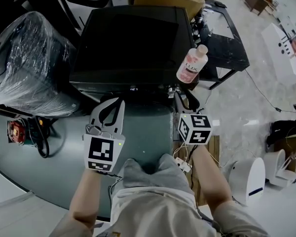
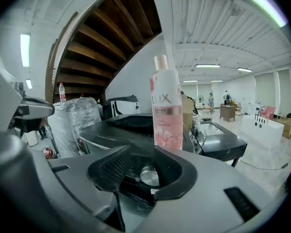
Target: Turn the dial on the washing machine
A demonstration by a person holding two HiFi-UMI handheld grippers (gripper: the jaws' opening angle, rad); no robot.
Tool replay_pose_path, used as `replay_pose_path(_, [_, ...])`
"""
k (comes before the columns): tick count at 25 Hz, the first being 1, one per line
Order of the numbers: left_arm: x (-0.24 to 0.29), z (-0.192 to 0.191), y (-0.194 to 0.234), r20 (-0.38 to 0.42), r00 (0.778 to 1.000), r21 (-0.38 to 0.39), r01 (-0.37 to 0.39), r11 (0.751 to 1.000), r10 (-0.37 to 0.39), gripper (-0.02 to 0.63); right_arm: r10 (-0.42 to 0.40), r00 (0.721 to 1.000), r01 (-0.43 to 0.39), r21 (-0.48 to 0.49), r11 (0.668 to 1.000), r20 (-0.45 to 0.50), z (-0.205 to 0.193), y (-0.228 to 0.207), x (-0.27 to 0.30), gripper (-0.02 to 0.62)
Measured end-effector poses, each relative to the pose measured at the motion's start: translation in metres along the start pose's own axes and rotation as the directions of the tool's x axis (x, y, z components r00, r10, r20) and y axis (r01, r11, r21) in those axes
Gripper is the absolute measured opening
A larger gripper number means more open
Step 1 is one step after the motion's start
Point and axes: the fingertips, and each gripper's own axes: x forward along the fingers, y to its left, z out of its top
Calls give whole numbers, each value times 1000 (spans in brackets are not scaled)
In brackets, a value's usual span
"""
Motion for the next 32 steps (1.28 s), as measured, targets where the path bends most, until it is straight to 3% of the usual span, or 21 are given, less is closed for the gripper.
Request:
replay_pose_path(5, [-24, 32, 6, 16, 1000, 11, -26, 1000, 26, 20, 58, 997, -56, -33, 998, 58, 53, 14, -38, 126])
replay_pose_path(9, [-43, 58, 20, 29, 997, 1, -71, 997, 71, 20, 139, 986, -126, -129, 984, 92, 97, 38, -67, 82])
replay_pose_path(18, [-88, 127, 24, 103, 991, 8, -90, 996, 88, 20, 208, 959, -167, -210, 963, 194, 185, 68, -143, 48])
replay_pose_path(27, [-131, 175, 21, 168, 983, 38, -88, 995, 80, 20, 261, 921, -185, -264, 947, 289, 241, 94, -211, 37])
replay_pose_path(32, [-156, 199, 20, 215, 971, -21, -99, 995, 102, 20, 283, 903, -198, -270, 942, 323, 257, 106, -236, 34])
